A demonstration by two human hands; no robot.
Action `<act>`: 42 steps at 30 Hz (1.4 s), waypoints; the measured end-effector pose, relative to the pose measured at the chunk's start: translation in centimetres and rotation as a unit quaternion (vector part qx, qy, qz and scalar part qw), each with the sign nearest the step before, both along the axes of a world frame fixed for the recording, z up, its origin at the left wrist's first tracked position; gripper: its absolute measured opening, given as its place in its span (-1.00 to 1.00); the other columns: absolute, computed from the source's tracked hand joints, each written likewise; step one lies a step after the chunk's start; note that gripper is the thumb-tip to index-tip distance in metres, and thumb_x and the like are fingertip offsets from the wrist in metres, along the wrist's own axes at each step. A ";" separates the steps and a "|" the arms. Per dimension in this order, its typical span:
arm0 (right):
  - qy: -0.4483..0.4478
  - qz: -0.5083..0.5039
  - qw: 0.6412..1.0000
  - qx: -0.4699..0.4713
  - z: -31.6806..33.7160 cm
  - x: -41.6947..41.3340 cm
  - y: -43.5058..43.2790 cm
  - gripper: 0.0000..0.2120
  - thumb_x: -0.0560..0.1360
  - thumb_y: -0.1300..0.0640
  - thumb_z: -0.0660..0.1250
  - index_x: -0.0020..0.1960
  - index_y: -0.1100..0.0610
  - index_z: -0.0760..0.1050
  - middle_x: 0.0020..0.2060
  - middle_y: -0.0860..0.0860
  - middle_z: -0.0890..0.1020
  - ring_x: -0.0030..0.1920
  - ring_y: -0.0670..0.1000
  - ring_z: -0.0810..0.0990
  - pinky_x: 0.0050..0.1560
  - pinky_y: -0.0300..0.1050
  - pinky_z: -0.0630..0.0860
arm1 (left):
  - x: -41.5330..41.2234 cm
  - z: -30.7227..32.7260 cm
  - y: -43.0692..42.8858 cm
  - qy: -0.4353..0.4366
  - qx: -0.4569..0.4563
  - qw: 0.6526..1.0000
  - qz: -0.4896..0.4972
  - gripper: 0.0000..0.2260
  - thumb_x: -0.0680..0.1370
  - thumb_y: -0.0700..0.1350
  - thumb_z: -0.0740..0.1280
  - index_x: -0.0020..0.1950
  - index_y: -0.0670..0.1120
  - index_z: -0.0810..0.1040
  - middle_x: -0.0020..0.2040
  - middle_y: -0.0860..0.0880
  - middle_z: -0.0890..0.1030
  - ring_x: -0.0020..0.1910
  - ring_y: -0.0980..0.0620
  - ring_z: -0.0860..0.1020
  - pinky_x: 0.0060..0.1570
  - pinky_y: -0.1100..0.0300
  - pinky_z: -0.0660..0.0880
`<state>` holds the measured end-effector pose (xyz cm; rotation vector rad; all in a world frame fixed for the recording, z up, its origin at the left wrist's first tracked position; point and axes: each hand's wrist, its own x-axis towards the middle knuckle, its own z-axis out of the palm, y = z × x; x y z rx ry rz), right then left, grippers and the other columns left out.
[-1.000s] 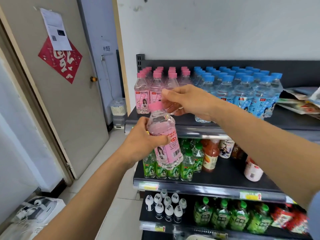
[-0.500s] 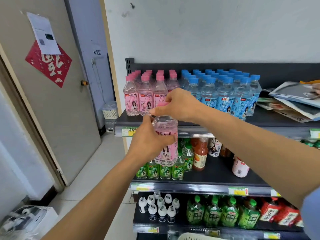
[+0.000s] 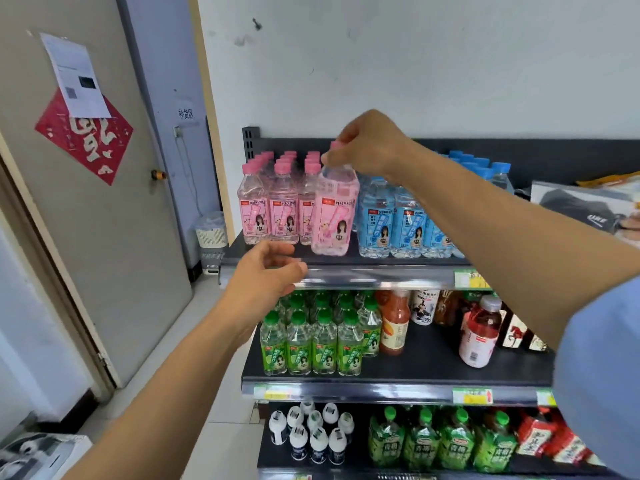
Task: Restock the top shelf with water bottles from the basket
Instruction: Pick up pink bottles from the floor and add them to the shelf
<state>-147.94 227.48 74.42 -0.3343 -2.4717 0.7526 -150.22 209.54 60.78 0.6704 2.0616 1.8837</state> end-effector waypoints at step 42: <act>-0.045 -0.016 0.977 0.210 -7.0 0.0 -1.1 -0.79 0.49 0.20 0.22 0.00 0.20 0.61 -0.05 0.14 0.65 -0.02 0.16 0.59 0.04 0.03 0.54 | 1.6 -0.5 2.4 0.108 -0.092 0.984 -0.109 -0.87 0.52 -0.13 0.35 0.05 0.01 0.51 -0.06 -0.02 0.61 -0.01 -0.07 0.61 0.07 -0.01 0.53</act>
